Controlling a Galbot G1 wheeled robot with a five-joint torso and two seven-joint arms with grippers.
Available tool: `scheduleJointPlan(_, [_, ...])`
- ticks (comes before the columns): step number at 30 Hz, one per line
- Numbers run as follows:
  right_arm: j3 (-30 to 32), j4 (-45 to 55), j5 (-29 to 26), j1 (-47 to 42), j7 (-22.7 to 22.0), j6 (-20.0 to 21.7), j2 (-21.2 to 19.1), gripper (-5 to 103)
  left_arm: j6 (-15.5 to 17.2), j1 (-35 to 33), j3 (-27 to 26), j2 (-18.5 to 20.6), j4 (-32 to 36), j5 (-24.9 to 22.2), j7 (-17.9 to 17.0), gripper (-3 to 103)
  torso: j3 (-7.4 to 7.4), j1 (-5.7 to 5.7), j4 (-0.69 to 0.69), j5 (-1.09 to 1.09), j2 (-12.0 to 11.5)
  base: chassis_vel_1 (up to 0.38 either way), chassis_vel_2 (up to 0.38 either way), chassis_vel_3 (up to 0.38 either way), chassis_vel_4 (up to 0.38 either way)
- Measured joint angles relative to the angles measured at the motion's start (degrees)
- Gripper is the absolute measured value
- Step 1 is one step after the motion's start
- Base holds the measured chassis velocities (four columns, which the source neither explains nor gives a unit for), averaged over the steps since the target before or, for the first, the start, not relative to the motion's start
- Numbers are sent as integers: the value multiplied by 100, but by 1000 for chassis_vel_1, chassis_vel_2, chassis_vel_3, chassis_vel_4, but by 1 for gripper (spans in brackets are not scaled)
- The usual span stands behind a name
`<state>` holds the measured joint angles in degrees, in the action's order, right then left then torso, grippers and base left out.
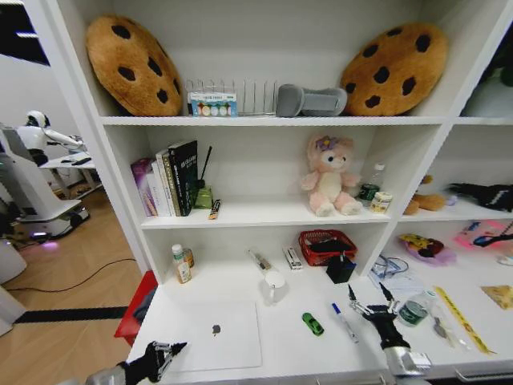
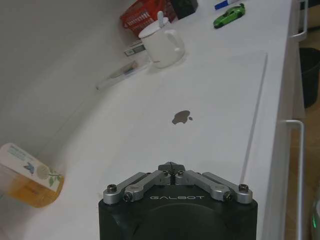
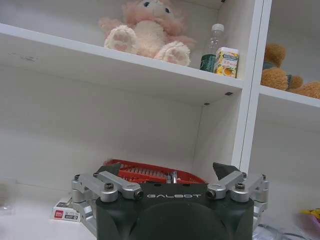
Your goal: Organize the objects on the table.
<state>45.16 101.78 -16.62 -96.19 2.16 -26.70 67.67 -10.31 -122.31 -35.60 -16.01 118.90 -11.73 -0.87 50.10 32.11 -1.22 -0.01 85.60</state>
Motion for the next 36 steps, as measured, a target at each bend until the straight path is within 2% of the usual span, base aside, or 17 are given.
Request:
scheduleJointPlan(1, [0,0,0,0,0,0,0,100,0,0,0,0,0,0,0,-3,0,0,0,0,0,0,0,0,0])
scheduleJointPlan(4, [-43,90,24,-58,-8,59,-102,100,-151,91,-512,-701,64,-219,-83,12,0,0,-2,2,0,0,0,0,0])
scheduleJointPlan(5, [-43,90,24,-58,-8,59,-102,100,-151,91,-512,-701,64,-219,-83,12,0,0,-2,2,0,0,0,0,0])
scheduleJointPlan(7, [-62,130,23,-40,-17,122,-139,100,-179,235,-704,-1094,228,-381,-110,23,0,0,-3,2,0,0,0,0,0])
scheduleJointPlan(9, [-67,143,22,-36,-19,139,-150,100,-177,275,-740,-1199,278,-443,-125,23,0,0,-2,2,0,0,0,0,0])
scheduleJointPlan(10, [-70,167,16,-33,-24,172,-198,100,-140,434,-856,-1583,449,-676,-169,33,0,1,0,2,0,0,0,0,0])
scheduleJointPlan(11, [-70,167,16,-33,-24,172,-198,100,-140,434,-856,-1583,449,-676,-169,33,0,1,0,2,0,0,0,0,0])
scheduleJointPlan(13, [-55,171,-2,-74,-28,179,-299,100,-99,570,-1066,-2087,624,-975,-215,44,0,1,-1,2,0,0,0,0,0])
scheduleJointPlan(16, [-44,170,-15,-92,-32,179,-333,100,-84,598,-1158,-2273,663,-1094,-235,50,0,1,-3,2,0,0,0,0,0])
scheduleJointPlan(19, [-56,195,-93,-168,-34,218,-398,100,-37,655,-1426,-2981,706,-1429,-299,66,0,1,-1,1,0,0,0,0,0])
scheduleJointPlan(20, [-56,195,-93,-168,-34,218,-398,100,-37,655,-1426,-2981,706,-1429,-299,66,0,1,-1,1,0,0,0,0,0])
scheduleJointPlan(21, [-74,209,-95,-188,-34,231,-406,100,-35,664,-1473,-3150,707,-1474,-311,71,0,1,-1,1,0,0,0,0,0])
scheduleJointPlan(22, [-128,240,-58,-251,-33,238,-411,100,-34,677,-1573,-3568,707,-1593,-337,77,0,0,0,1,0,0,0,0,0])
scheduleJointPlan(24, [-156,255,-23,-286,-29,238,-411,100,-34,677,-1630,-3741,703,-1655,-342,82,0,1,0,1,0,0,0,0,0])
scheduleJointPlan(27, [-247,385,77,-461,-2,218,-383,100,-74,619,-1944,-4306,631,-1933,-347,97,0,1,1,1,0,0,0,0,0])
scheduleJointPlan(33, [-347,602,207,-834,23,134,-144,100,-141,554,-2287,-4705,496,-2252,-365,100,0,0,-4,1,0,0,0,0,0])
scheduleJointPlan(36, [-513,685,297,-994,48,91,-9,100,-169,560,-2357,-4929,384,-2326,-400,100,0,0,-2,0,0,0,0,0,0])
